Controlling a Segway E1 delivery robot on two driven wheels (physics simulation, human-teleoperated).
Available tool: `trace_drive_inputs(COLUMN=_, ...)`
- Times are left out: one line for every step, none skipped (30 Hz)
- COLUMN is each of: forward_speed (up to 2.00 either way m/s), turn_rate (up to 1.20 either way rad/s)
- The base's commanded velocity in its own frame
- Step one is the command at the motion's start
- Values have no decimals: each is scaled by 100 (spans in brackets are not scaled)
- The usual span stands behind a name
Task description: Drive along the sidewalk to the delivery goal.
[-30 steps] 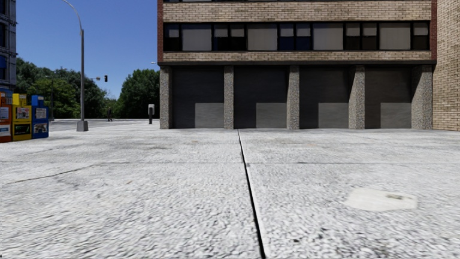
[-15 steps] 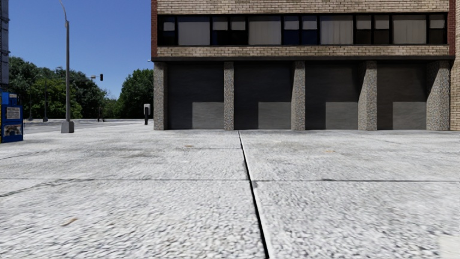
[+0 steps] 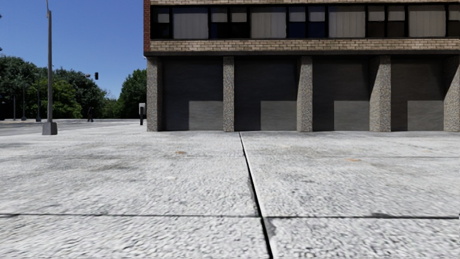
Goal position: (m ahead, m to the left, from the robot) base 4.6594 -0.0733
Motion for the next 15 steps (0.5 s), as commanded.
trace_drive_inputs(forward_speed=200, turn_rate=0)
trace_drive_inputs(forward_speed=200, turn_rate=0)
trace_drive_inputs(forward_speed=200, turn_rate=0)
trace_drive_inputs(forward_speed=200, turn_rate=0)
trace_drive_inputs(forward_speed=200, turn_rate=0)
trace_drive_inputs(forward_speed=200, turn_rate=0)
trace_drive_inputs(forward_speed=200, turn_rate=0)
trace_drive_inputs(forward_speed=200, turn_rate=0)
trace_drive_inputs(forward_speed=200, turn_rate=0)
trace_drive_inputs(forward_speed=200, turn_rate=0)
trace_drive_inputs(forward_speed=200, turn_rate=0)
trace_drive_inputs(forward_speed=200, turn_rate=0)
trace_drive_inputs(forward_speed=200, turn_rate=0)
trace_drive_inputs(forward_speed=200, turn_rate=0)
trace_drive_inputs(forward_speed=200, turn_rate=0)
